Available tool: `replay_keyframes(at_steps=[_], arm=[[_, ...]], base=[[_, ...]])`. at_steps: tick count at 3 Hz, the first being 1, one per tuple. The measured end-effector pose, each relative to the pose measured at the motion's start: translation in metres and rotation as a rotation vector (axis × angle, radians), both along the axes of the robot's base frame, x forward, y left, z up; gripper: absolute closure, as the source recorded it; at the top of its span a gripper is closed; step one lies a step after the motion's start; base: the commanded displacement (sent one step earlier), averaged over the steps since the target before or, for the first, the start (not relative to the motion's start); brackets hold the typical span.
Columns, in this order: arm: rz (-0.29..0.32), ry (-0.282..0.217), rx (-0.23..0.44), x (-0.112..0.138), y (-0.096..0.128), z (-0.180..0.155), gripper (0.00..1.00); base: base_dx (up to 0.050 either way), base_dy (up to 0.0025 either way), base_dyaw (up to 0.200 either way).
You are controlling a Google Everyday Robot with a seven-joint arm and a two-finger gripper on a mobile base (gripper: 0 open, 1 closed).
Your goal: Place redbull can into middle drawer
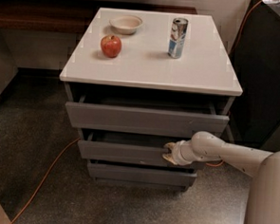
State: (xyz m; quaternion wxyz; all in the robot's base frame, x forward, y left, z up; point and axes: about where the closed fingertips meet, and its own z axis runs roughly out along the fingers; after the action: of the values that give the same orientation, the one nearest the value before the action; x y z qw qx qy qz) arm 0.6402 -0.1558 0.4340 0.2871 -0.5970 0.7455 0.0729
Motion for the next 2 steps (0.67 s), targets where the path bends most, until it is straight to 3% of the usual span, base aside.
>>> replay_keyframes(at_steps=[2], arm=[[0.0,0.0,0.0,-0.0001,0.0,0.0001,1.0]], base=[[0.0,0.0,0.0]])
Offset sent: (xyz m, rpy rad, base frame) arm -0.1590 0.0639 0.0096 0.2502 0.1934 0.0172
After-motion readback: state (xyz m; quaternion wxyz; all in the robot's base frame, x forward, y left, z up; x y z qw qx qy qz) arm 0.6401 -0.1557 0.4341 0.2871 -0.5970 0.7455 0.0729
